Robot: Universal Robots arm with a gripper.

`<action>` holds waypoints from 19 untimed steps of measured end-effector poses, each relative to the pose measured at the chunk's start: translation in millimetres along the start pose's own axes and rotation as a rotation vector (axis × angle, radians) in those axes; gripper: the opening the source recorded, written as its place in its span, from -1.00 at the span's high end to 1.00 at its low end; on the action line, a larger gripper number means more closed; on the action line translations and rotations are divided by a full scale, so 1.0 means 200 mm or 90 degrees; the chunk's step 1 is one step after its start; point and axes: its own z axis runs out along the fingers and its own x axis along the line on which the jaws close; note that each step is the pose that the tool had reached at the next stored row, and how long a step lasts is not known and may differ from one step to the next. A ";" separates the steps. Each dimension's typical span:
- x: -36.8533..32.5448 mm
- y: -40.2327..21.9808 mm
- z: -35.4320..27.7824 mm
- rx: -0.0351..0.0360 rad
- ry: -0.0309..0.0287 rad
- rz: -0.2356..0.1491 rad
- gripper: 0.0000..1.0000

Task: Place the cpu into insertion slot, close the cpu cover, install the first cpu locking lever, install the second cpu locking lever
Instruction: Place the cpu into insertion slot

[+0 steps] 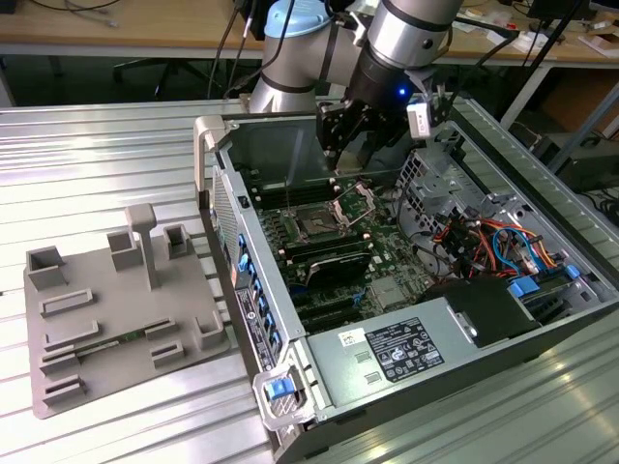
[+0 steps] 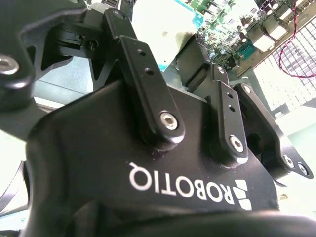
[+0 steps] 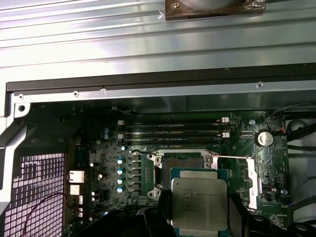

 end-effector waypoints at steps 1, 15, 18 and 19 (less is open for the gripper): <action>0.000 0.000 0.001 -0.0001 0.0000 0.000 -0.09; 0.000 -0.002 0.021 0.0000 0.0000 0.000 -0.09; -0.001 -0.002 0.028 0.0000 0.0000 0.000 -0.09; -0.001 -0.003 0.029 -0.0001 0.0000 0.000 -0.09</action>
